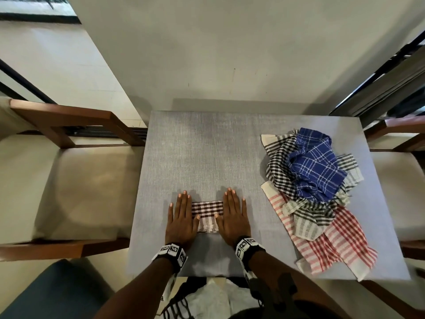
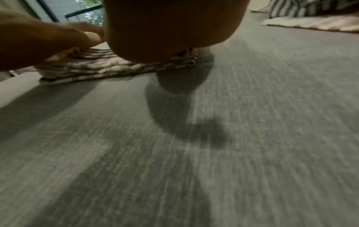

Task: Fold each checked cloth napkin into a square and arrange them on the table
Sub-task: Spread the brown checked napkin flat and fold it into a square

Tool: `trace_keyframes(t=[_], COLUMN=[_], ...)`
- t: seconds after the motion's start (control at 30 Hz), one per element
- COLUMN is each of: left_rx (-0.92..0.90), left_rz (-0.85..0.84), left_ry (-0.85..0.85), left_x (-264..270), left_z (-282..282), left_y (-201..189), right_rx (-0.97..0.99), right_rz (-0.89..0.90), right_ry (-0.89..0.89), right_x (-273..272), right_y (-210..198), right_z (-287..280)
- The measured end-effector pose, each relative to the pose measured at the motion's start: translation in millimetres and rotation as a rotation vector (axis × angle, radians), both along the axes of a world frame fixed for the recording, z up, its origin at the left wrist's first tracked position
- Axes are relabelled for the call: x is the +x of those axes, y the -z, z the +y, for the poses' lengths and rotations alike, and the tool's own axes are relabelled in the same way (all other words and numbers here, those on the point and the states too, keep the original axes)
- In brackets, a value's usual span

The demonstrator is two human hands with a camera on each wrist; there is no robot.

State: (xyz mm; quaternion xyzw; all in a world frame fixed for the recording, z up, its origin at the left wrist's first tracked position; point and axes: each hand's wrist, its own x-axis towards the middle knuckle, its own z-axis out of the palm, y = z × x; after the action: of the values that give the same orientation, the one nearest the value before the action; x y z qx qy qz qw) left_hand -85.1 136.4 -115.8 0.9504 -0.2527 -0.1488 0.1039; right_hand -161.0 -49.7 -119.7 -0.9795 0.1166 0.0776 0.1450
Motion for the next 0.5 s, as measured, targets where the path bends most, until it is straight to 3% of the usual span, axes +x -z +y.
trace_keyframes(t=[0.17,0.5], left_rx=[-0.031,0.042], left_rz=[0.047,0.002], left_ry=[0.153,0.184], left_x=[-6,-1], left_z=[-19,-13], left_y=[4,6], right_rx=[0.07,0.082], right_rz=[-0.007,0.007], right_ry=[-0.212,-0.168], right_x=[11,10], right_y=[5,11], right_z=[24,21])
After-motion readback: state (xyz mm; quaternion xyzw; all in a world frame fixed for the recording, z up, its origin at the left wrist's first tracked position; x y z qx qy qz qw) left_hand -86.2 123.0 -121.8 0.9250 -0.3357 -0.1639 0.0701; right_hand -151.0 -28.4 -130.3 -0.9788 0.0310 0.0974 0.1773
